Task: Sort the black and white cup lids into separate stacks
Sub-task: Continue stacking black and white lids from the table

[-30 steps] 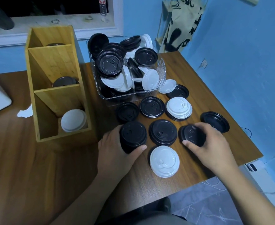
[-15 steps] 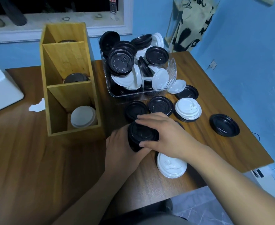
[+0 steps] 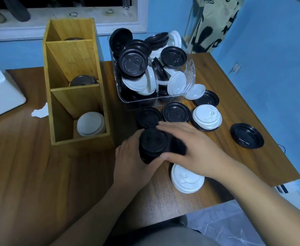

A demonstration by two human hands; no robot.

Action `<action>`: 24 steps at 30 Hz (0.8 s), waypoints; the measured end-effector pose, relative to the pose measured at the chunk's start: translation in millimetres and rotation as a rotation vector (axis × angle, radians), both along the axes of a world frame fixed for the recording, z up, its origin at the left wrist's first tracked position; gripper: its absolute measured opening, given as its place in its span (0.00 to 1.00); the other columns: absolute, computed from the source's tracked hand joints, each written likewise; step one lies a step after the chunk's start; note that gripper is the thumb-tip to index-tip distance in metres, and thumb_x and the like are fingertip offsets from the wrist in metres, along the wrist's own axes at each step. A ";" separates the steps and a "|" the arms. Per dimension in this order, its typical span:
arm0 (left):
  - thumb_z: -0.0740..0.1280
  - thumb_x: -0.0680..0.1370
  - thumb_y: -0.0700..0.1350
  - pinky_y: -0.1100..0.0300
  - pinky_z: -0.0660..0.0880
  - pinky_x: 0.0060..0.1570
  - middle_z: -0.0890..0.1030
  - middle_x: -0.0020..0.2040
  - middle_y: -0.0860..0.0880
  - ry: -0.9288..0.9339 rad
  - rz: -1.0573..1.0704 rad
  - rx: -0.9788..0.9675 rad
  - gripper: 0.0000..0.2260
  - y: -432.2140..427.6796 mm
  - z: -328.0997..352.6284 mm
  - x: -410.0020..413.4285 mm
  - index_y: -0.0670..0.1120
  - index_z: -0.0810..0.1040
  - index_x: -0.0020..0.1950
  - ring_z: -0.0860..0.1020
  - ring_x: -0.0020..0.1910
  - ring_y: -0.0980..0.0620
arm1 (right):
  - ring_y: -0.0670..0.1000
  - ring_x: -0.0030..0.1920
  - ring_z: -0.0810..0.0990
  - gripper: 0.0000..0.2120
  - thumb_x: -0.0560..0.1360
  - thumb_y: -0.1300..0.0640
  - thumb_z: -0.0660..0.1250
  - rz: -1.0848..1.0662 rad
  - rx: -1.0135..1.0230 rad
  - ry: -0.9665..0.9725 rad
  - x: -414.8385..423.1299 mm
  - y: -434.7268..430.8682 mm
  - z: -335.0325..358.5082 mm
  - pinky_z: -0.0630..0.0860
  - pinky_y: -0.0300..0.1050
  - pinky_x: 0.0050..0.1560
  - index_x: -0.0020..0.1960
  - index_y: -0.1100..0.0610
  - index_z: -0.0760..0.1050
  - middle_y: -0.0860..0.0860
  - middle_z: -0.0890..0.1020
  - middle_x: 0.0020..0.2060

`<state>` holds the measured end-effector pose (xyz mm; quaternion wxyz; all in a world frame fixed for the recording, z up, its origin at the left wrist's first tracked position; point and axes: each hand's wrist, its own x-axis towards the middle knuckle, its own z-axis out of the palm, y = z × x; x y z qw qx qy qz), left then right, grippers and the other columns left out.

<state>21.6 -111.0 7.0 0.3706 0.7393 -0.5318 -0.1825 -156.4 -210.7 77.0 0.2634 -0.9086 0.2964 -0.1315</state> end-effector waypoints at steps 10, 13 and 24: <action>0.79 0.64 0.65 0.52 0.68 0.71 0.69 0.71 0.55 0.047 0.146 0.032 0.46 4.4 -1.4 -5.1 0.54 0.62 0.76 0.66 0.70 0.55 | 0.44 0.66 0.71 0.37 0.68 0.29 0.68 -0.092 -0.125 0.223 -83.1 55.8 -26.7 0.79 0.45 0.53 0.74 0.42 0.67 0.36 0.68 0.70; 0.81 0.64 0.64 0.58 0.67 0.69 0.69 0.71 0.53 0.018 0.140 0.030 0.47 4.8 -0.8 -6.3 0.53 0.63 0.75 0.66 0.70 0.55 | 0.49 0.65 0.72 0.34 0.70 0.36 0.72 -0.124 -0.101 0.162 -78.7 62.0 -40.8 0.82 0.52 0.49 0.73 0.44 0.67 0.41 0.67 0.71; 0.82 0.67 0.56 0.62 0.73 0.57 0.71 0.58 0.58 0.067 0.282 -0.024 0.37 34.2 -4.4 0.9 0.47 0.69 0.69 0.68 0.55 0.68 | 0.53 0.50 0.79 0.28 0.72 0.34 0.70 -0.198 -0.471 0.215 -15.5 52.9 -48.8 0.78 0.46 0.36 0.65 0.50 0.78 0.50 0.77 0.68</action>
